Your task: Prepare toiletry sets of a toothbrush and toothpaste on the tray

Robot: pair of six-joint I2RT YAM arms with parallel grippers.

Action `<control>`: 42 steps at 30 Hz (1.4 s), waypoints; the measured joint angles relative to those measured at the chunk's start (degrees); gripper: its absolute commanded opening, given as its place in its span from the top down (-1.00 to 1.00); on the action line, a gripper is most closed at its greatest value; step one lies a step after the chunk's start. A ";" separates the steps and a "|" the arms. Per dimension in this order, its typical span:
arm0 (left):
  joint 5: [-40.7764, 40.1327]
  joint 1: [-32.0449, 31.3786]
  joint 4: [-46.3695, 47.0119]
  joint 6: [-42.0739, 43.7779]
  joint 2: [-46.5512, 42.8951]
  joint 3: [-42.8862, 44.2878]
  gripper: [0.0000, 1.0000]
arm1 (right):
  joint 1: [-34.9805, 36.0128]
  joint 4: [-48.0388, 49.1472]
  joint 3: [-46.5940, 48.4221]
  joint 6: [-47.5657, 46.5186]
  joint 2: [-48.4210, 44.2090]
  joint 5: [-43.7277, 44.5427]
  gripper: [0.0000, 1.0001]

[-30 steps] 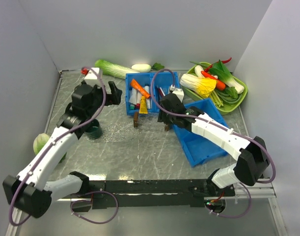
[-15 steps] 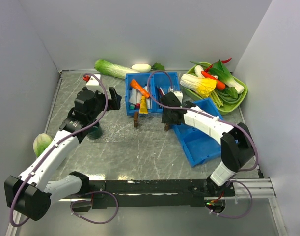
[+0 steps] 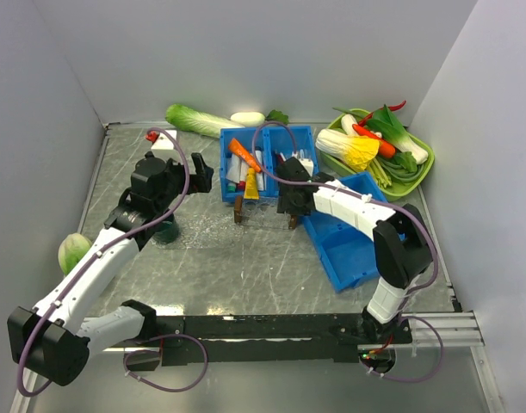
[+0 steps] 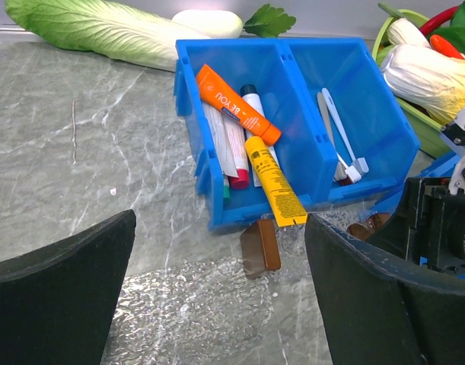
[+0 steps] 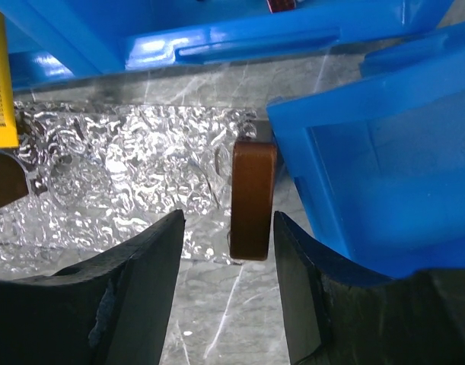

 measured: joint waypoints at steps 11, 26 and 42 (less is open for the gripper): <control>0.24 0.00 -0.02 0.02 0.31 0.00 -0.93 | 0.00 0.13 1.55 0.74 2.64 0.85 0.38; 0.76 0.00 -0.02 -0.02 0.31 0.00 -0.93 | 0.35 -1.33 1.90 4.11 2.56 0.31 1.00; 3.19 0.02 -0.02 -1.33 0.48 0.00 -0.93 | 7.02 -10.88 7.08 10.43 2.49 2.01 1.00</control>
